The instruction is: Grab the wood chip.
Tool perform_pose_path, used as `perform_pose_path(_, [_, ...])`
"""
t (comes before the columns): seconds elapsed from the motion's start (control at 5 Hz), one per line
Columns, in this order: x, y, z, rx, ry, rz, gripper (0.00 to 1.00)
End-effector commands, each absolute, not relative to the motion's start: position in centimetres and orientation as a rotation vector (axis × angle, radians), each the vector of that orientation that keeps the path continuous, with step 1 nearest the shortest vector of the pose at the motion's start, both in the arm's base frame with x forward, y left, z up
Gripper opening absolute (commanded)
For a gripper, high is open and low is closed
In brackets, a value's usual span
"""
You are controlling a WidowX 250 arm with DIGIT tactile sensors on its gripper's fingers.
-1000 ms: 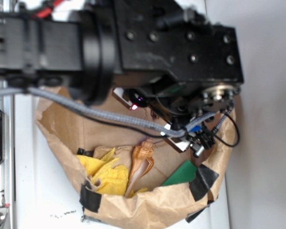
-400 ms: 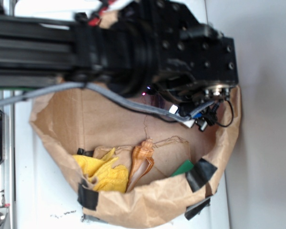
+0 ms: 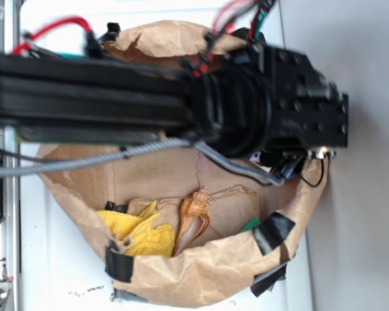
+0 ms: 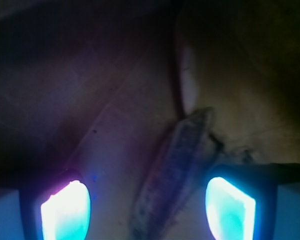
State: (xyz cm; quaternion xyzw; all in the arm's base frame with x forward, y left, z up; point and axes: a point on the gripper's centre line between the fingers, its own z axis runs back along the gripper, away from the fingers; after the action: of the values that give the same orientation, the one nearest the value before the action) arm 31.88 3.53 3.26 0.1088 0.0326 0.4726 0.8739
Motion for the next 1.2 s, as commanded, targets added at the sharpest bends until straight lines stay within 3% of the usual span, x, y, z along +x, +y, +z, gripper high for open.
perform_pose_path(0.0, [32.3,3.1,3.6,0.263,0.025,0.962,0.0])
perform_pose_path(0.8, [32.4,3.4,5.3,0.297,-0.158,1.006,0.0])
perform_pose_path(1.0, [31.7,3.4,7.4,0.232,-0.155,0.99,0.0])
